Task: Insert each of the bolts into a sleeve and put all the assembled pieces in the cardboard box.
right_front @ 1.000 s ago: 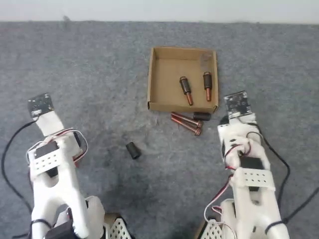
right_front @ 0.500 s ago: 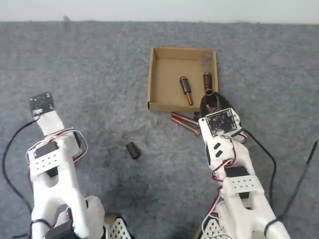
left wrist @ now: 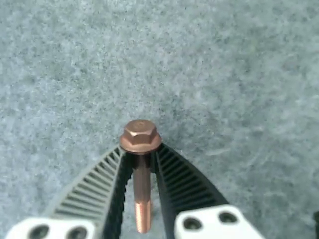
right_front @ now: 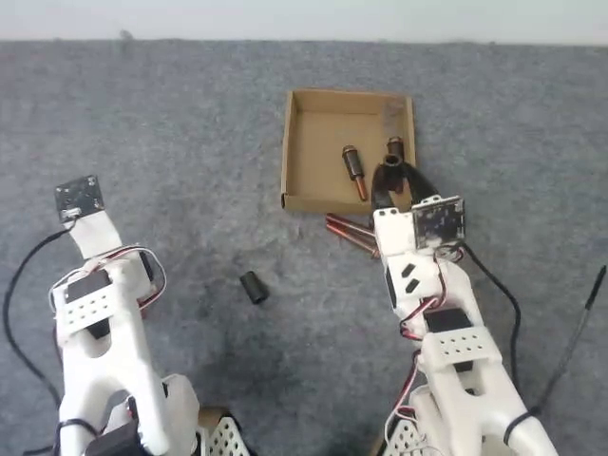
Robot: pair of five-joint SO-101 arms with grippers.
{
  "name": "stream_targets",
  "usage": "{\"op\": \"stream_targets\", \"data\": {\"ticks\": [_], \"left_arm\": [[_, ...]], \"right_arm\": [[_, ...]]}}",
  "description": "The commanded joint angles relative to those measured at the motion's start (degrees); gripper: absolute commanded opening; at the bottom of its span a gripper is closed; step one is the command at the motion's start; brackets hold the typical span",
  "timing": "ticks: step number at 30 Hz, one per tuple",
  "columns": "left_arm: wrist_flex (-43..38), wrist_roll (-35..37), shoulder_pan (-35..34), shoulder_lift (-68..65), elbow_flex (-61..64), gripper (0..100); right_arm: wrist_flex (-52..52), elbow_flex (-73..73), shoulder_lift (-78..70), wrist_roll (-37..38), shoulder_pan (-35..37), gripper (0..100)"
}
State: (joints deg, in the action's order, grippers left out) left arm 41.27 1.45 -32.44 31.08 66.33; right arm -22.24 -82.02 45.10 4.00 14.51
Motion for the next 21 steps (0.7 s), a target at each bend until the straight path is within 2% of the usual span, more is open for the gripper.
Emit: {"op": "stream_targets", "data": {"ticks": [1, 6, 13, 21], "left_arm": [[-1.4, -0.7, -0.1, 2.8, -0.2, 1], [-1.4, -0.7, -0.1, 2.8, -0.2, 1], [-1.4, -0.8, -0.1, 2.8, -0.2, 1], [-1.4, -0.9, 0.9, 2.8, -0.2, 1]], "right_arm": [[-1.6, 9.1, -8.5, -6.1, 0.0, 0.9], [-3.6, 18.1, -20.0, -8.2, 0.0, 0.9], [-25.8, 25.8, -36.8, -8.2, 0.7, 0.9], [-43.1, 30.9, -56.1, -7.7, 0.8, 1.0]]}}
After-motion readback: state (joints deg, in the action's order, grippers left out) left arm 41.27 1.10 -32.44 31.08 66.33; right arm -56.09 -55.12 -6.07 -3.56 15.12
